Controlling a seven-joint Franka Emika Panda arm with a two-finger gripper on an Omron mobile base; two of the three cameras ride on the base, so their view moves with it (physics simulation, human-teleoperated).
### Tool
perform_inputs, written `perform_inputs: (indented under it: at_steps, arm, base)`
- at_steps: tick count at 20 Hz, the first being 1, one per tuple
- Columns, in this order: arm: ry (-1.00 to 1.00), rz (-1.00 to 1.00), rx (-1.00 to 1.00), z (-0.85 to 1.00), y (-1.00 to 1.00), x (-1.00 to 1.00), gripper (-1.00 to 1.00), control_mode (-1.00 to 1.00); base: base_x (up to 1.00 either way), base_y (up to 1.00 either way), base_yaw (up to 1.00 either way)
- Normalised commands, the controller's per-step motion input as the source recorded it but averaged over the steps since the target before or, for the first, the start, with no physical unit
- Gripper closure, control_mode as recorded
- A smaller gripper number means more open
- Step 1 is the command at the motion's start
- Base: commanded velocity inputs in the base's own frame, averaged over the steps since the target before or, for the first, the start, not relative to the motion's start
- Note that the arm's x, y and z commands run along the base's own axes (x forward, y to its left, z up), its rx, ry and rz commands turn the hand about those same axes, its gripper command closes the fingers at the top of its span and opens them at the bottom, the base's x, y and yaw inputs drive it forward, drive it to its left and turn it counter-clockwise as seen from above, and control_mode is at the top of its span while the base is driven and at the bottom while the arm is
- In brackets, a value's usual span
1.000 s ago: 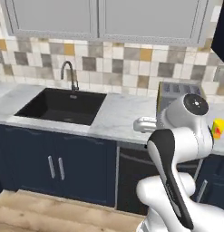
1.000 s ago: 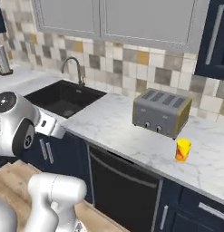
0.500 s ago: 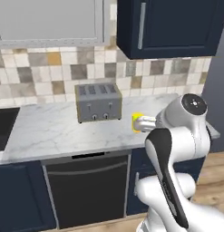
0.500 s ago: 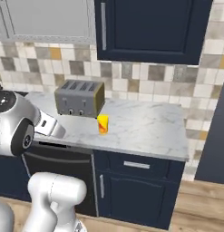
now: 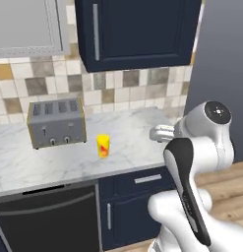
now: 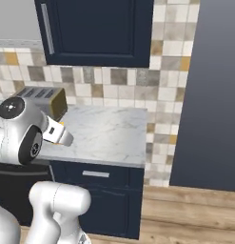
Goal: Place the pitcher and cup on the dining counter for serving.
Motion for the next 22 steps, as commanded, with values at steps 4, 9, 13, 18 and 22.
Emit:
perform_inputs:
  at_steps: [4, 9, 13, 18, 22]
  arm:
    - [0.0, 0.0, 0.0, 0.0, 0.0, 0.0, -1.0, 1.0]
    - [0.0, 0.0, 0.0, 0.0, 0.0, 0.0, -1.0, 1.0]
    - [0.0, 0.0, 0.0, 0.0, 0.0, 0.0, -1.0, 1.0]
    - [0.0, 0.0, 0.0, 0.0, 0.0, 0.0, -1.0, 1.0]
    - [0.15, 0.0, 0.0, 0.0, 0.07, 0.51, -1.0, -1.0]
  base:
    - [0.67, 0.0, -0.04]
    - [0.12, 0.25, 0.11]
    - [0.04, 0.43, 0.16]
    - [0.3, 0.29, 0.08]
    - [0.0, 0.0, 0.0]
